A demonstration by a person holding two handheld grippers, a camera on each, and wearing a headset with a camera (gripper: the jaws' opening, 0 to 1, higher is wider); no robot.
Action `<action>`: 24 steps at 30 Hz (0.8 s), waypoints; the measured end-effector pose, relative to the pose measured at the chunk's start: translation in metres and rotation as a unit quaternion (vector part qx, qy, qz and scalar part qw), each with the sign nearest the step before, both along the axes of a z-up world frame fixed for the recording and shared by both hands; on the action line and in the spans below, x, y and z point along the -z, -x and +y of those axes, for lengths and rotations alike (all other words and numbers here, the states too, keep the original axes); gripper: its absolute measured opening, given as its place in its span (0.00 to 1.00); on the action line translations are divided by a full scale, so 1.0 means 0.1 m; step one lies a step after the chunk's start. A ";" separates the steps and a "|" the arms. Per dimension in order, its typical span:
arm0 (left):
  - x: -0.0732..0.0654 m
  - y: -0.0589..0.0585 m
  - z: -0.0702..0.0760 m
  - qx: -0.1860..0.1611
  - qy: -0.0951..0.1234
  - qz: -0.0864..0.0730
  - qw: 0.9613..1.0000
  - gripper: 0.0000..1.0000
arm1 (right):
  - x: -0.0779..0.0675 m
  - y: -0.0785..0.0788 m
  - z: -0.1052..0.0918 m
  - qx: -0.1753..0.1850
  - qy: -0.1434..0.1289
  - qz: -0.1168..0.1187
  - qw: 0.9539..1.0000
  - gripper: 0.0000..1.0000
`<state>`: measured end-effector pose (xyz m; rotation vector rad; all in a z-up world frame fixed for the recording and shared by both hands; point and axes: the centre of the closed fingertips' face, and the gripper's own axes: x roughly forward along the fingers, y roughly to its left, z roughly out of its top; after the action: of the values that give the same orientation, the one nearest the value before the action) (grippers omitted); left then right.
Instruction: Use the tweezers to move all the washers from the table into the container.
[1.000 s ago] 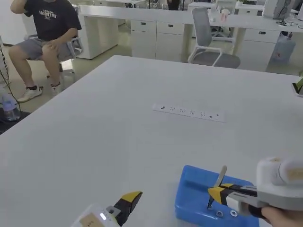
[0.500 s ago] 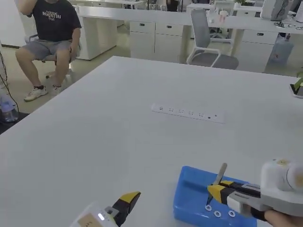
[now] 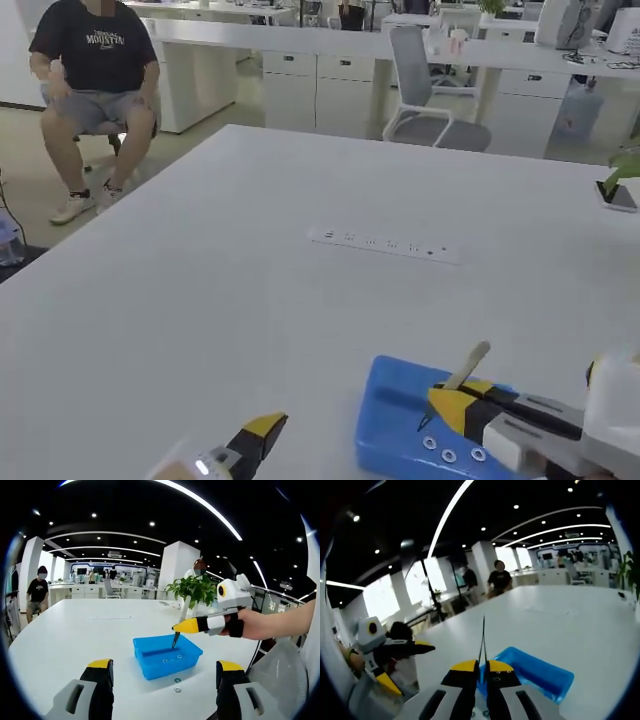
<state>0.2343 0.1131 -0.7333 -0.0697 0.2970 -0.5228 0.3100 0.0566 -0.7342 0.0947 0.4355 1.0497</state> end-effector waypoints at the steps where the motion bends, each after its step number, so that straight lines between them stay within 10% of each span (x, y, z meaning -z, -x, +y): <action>1: 0.00 0.00 -0.01 0.001 0.000 0.000 1.000 0.86 | 0.04 0.04 0.01 -0.004 0.001 0.006 1.000 0.03; 11: -0.01 0.00 0.00 0.000 0.001 -0.002 1.000 0.86 | 0.47 0.33 0.00 -0.032 0.036 0.031 0.998 0.03; 24: 0.00 0.00 0.02 -0.003 0.000 -0.001 1.000 0.86 | 0.73 0.34 -0.03 -0.050 0.100 -0.013 0.994 0.03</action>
<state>0.2346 0.1147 -0.7333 -0.0697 0.2951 -0.5165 0.2764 0.0540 -0.8077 -0.1194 0.5227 1.0982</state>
